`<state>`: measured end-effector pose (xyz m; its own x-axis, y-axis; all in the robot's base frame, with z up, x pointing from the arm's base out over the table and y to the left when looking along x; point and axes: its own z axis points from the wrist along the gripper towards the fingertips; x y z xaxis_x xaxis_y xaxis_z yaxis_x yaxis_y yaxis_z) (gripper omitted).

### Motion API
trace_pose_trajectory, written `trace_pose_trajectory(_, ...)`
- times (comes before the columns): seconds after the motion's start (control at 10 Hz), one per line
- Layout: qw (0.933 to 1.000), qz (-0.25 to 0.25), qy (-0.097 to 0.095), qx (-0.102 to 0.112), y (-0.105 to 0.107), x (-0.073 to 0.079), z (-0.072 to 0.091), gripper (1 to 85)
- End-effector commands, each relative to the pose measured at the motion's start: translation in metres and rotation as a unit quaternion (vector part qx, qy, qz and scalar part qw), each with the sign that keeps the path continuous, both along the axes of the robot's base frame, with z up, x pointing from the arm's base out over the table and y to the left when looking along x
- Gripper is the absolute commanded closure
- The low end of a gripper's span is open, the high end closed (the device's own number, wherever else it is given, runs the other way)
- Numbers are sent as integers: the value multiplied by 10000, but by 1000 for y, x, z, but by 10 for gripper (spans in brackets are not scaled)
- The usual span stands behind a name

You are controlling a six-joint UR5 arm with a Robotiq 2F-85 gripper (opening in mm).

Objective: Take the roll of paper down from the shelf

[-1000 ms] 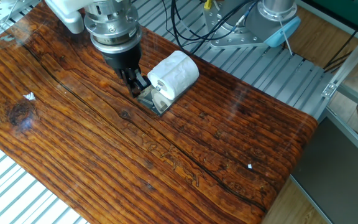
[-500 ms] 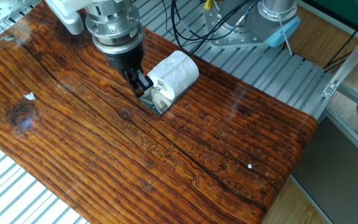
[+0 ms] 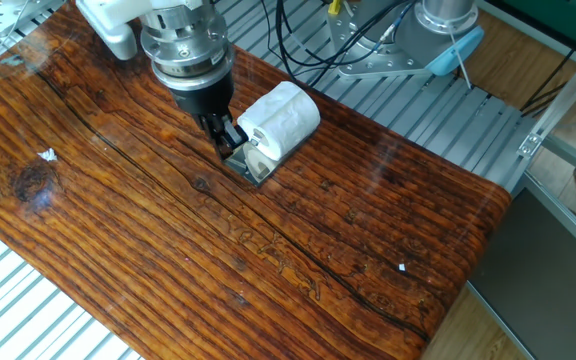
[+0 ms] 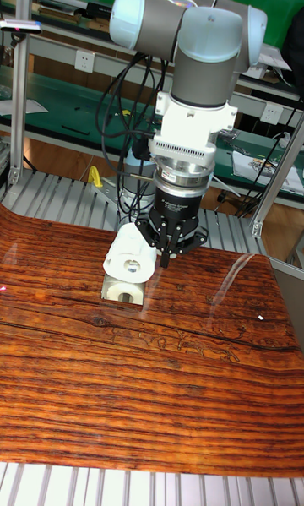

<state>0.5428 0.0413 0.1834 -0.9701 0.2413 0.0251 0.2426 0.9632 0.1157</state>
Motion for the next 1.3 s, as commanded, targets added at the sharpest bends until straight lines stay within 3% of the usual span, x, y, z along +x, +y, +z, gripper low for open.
trace_pose_trajectory(0.0,9999,16,-146,55,3,3,2,837)
trace_pose_trajectory(0.3,9997,20,-239,69,1,-3,1,833)
trace_pose_trajectory(0.8,9990,70,-311,-324,-9,-16,2,830)
trace_pose_trajectory(1.2,9991,32,-300,-292,-8,-19,2,837)
